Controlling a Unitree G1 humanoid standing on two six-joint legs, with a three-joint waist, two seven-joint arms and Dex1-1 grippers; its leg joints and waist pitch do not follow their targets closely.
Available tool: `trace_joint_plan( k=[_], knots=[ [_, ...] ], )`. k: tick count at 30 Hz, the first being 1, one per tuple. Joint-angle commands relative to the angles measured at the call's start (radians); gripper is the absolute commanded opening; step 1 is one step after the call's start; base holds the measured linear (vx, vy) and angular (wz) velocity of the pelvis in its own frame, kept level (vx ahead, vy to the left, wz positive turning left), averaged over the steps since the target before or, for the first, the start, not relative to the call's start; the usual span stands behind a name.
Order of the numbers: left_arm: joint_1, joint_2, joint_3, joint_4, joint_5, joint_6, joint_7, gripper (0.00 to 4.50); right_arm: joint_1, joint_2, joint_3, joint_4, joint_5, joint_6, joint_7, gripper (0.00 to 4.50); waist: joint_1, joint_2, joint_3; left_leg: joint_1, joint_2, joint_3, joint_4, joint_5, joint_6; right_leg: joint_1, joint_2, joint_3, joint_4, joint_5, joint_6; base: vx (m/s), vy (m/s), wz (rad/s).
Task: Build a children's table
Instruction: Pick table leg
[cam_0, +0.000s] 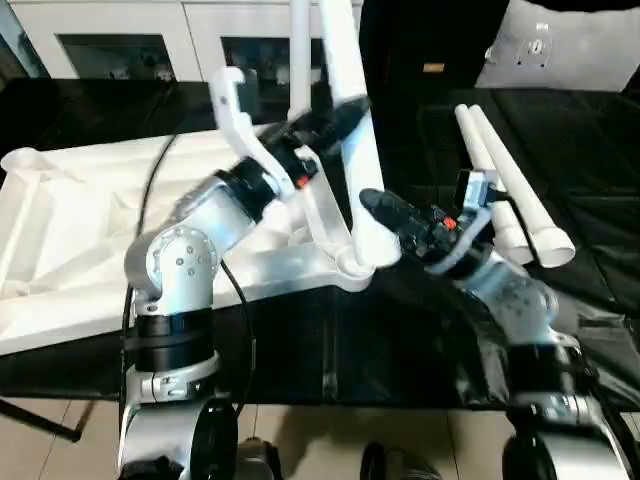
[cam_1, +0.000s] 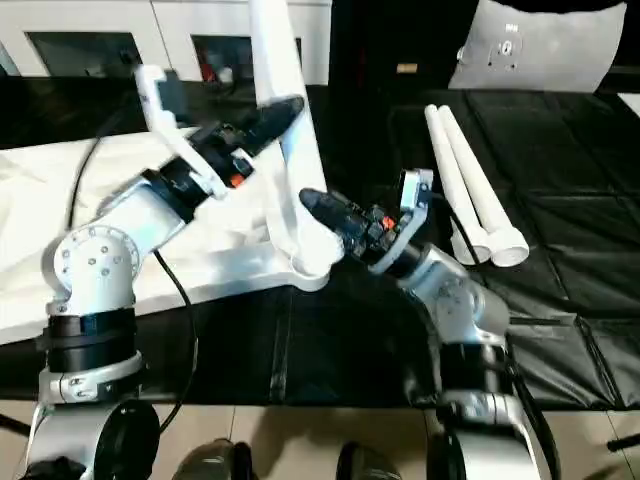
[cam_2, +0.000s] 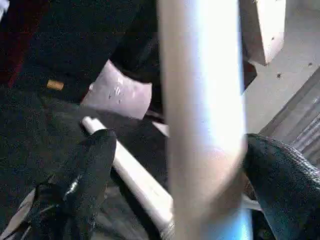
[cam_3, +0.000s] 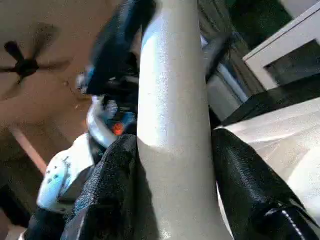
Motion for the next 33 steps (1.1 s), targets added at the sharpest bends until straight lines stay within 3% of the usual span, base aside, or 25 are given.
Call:
trace_joint_plan(
  k=[1, 6, 24, 33],
  knots=[
    [0.002, -0.018, 0.011, -0.008, -0.053, 0.024, -0.005, 4.07, 0.012, -0.008, 0.019, -0.051, 0.008, 0.01, -0.013, 1.88, 0.004, 0.0, -0.104, 0.014, 0.045, -0.021, -0.068, -0.171, 0.065, 0.064, -0.075, 0.044, -0.092, -0.422, -0.121, 0.0, 0.0, 0.0],
    [0.011, -0.019, 0.019, -0.022, -0.098, 0.038, 0.005, 3.81, 0.031, -0.014, 0.03, -0.089, 0.023, 0.032, -0.036, 1.88, 0.004, -0.003, -0.105, 0.012, 0.047, -0.02, -0.067, -0.148, 0.075, 0.066, -0.074, 0.046, -0.084, -0.363, -0.147, 0.0, 0.0, 0.0],
    [0.02, 0.001, 0.024, -0.023, -0.177, 0.063, -0.013, 2.48, 0.049, -0.028, 0.057, -0.113, 0.042, 0.053, -0.046, 1.88, 0.004, 0.001, -0.102, 0.014, 0.046, -0.021, -0.07, -0.16, 0.064, 0.067, -0.075, 0.044, -0.09, -0.398, -0.121, 0.0, 0.0, 0.0],
    [0.023, 0.011, 0.024, -0.016, -0.202, 0.063, -0.007, 1.9, 0.052, -0.037, 0.064, -0.115, 0.047, 0.049, -0.05, 1.88, 0.003, 0.0, -0.101, 0.013, 0.046, -0.02, -0.07, -0.159, 0.063, 0.068, -0.075, 0.045, -0.088, -0.385, -0.128, 0.0, 0.0, 0.0]
  ],
)
